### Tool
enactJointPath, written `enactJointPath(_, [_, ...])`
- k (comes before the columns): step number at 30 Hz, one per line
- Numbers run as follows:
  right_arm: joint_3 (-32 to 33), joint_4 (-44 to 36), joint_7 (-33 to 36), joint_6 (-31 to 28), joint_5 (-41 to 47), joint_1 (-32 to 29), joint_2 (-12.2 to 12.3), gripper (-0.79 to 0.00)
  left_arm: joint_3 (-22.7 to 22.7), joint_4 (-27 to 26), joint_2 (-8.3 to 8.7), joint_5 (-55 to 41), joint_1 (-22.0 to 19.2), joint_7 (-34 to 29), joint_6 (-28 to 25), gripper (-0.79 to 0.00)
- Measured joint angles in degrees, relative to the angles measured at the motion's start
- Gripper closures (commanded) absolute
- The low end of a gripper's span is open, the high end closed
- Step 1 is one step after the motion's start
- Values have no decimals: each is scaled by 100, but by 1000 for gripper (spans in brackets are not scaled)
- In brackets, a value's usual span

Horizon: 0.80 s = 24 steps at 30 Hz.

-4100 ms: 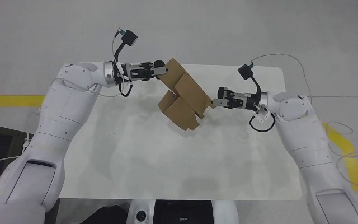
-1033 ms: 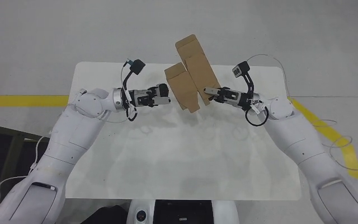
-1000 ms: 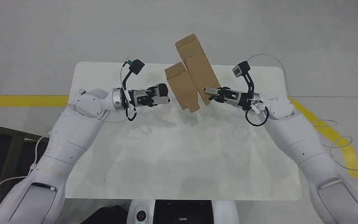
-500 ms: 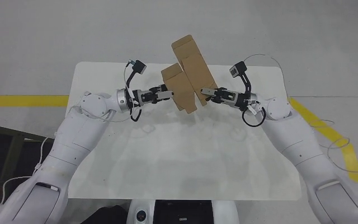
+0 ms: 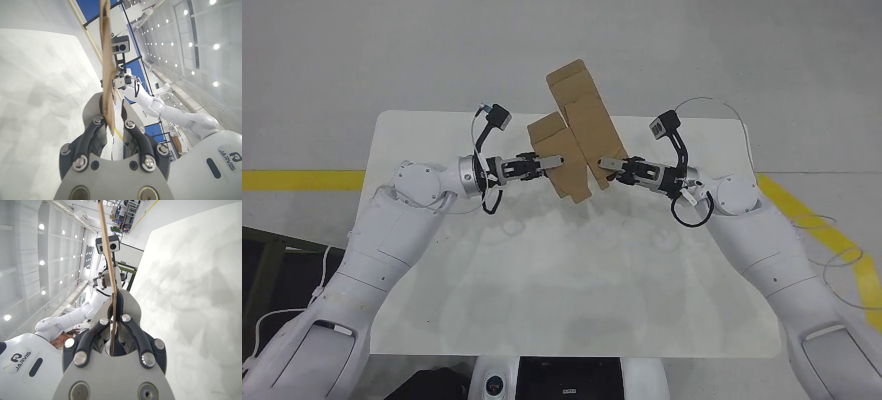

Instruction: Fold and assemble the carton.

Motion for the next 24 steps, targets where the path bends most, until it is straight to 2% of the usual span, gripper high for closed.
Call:
enactJointPath(1, [11,5,3,1,-5,-2,-6,-305,5,14,-7,3,-9,-3,8,0])
enactJointPath(2, [23,11,4,3,-6,-6,-12,-785,9,28,-15,7,-18,-5,17,0])
enactJointPath(6, [123,54,5,-54,-14,-23,-25,-785,7,117,-45,0,-69,-44,27,0])
enactJointPath(11, [378,83,166,-577,-127,-56,21,-785,-42,353,-55,70,-208,-232,0,0])
enactJointPath(17, [709,197,464,-1087,-659,-52,142,-785,0,611,-86,-23,-457,-878,-31,0])
enactJointPath(21, [883,126,643,-944,-798,-43,239,-785,19,776,-89,-177,-661,-1624,-213,0])
enactJointPath(24, [954,41,849,-736,-833,-54,325,-785,83,694,-58,-156,-773,-1881,-34,0])
